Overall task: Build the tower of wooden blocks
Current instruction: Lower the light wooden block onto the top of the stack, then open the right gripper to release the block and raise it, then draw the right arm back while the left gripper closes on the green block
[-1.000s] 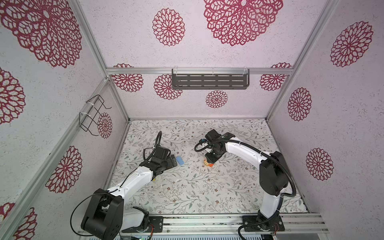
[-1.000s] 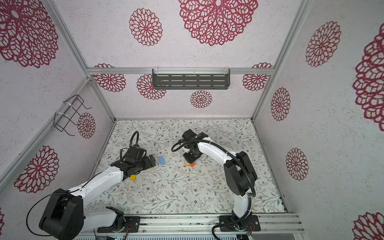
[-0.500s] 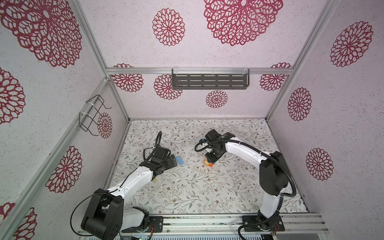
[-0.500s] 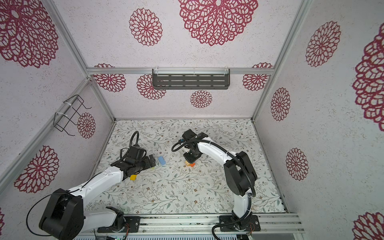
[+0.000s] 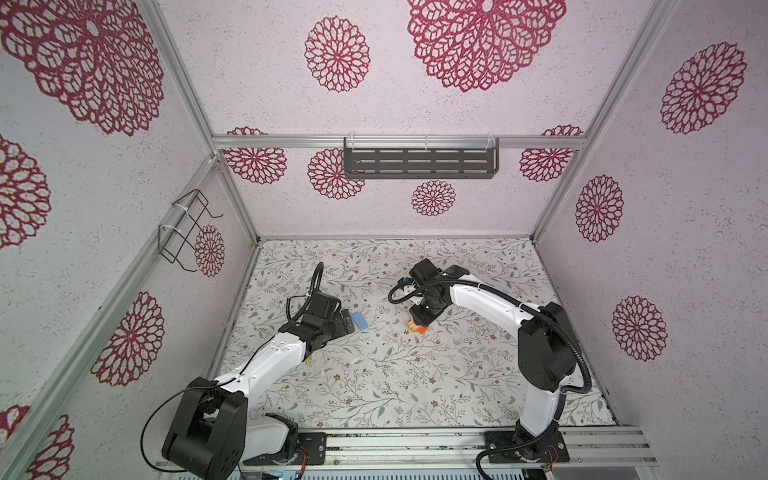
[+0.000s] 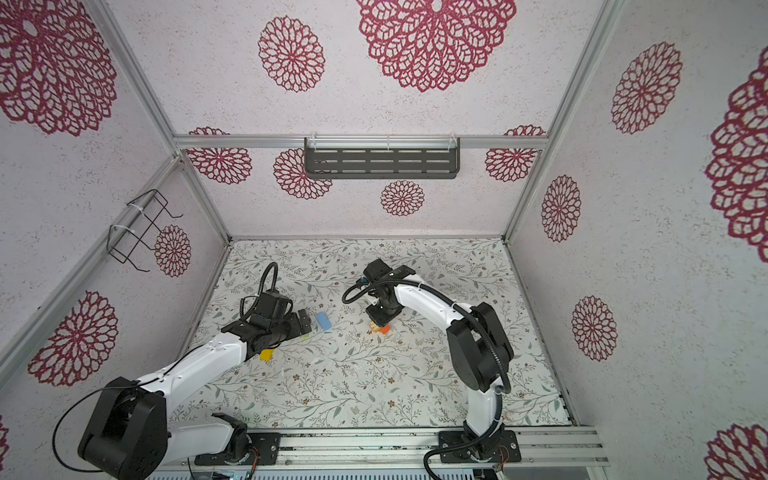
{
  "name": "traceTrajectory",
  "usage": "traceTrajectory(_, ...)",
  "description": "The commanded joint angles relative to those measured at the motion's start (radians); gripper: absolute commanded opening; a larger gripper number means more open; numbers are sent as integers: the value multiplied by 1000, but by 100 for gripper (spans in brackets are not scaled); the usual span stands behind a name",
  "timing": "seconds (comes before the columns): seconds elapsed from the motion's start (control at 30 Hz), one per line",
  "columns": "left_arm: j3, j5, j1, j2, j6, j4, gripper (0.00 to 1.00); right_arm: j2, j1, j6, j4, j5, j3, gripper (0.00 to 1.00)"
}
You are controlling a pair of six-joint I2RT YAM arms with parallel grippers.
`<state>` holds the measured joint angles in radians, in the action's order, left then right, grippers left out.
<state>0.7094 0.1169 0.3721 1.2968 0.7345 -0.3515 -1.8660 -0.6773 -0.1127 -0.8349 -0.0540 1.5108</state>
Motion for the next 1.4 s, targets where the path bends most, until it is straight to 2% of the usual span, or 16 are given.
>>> traceTrajectory(0.0,9,0,-10,4,0,21,97,5,-7,-6,-8,21,28,36)
traceTrajectory(0.27,10,2,-10,4,0,21,97,18,-8,-8,-8,28,23,47)
traceTrajectory(0.53,31,12,-10,7,7,-17,100,74,-15,-7,23,32,12,49)
traceTrajectory(0.7,59,21,-11,5,21,-50,89,186,-16,18,86,85,-29,50)
traceTrajectory(0.83,102,48,-10,38,28,-101,68,296,-16,70,156,144,-92,56)
traceTrajectory(1.03,143,70,-21,94,-14,-143,59,441,-12,140,247,162,-235,59)
traceTrajectory(1.2,179,27,-43,169,-43,-156,56,548,1,181,316,151,-364,62)
traceTrajectory(1.37,199,-14,-44,230,-62,-120,65,627,23,197,349,143,-456,64)
